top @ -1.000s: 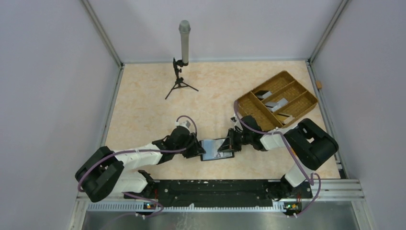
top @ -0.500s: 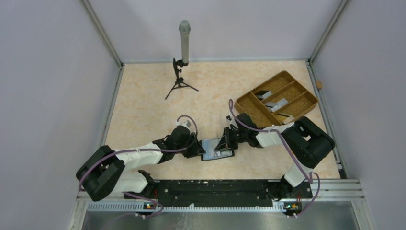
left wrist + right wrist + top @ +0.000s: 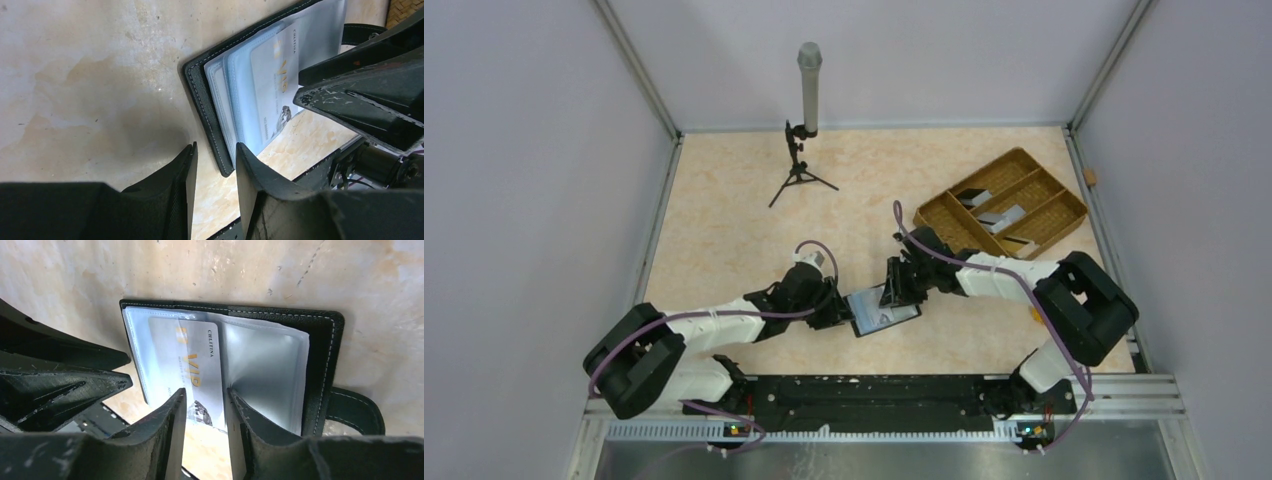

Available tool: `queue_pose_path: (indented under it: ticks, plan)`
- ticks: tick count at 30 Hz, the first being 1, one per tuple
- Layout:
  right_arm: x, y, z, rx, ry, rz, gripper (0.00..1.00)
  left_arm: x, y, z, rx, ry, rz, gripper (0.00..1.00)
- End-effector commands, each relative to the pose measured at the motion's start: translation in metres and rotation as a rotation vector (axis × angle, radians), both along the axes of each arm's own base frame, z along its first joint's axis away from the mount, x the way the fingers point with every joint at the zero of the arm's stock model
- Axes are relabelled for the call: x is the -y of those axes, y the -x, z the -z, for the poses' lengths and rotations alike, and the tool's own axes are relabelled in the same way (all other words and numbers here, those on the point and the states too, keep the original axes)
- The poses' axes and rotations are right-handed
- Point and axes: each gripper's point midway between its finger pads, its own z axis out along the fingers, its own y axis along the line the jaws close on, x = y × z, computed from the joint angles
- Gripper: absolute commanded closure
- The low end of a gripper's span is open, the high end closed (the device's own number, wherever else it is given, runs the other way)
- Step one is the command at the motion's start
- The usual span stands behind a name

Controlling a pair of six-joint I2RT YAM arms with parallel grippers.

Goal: Put the credit cards into the card holder
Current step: Insert the credit card into the card holder.

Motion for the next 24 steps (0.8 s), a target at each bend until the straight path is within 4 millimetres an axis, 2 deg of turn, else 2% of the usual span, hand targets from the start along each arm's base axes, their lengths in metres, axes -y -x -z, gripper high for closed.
queue_pose_path:
  ticks: [1,6,12,19,24]
  plan:
    - [0.008,-0.006,-0.020,0.100,0.087,-0.031,0.62,-0.005,-0.006,-0.003,0.038,-0.035,-0.012,0.61]
    - [0.008,-0.007,-0.023,0.122,0.078,-0.038,0.53,-0.003,-0.009,-0.006,0.048,-0.016,-0.021,0.60]
    - [0.000,-0.002,-0.013,0.098,0.044,-0.070,0.53,0.004,-0.010,-0.005,0.040,0.018,-0.022,0.60]
    - [-0.013,0.004,-0.007,0.072,0.044,-0.105,0.53,0.010,-0.009,0.005,0.011,0.031,-0.013,0.63]
    - [-0.024,0.009,-0.011,0.075,0.029,-0.128,0.54,0.013,-0.008,0.010,-0.003,0.043,-0.008,0.67]
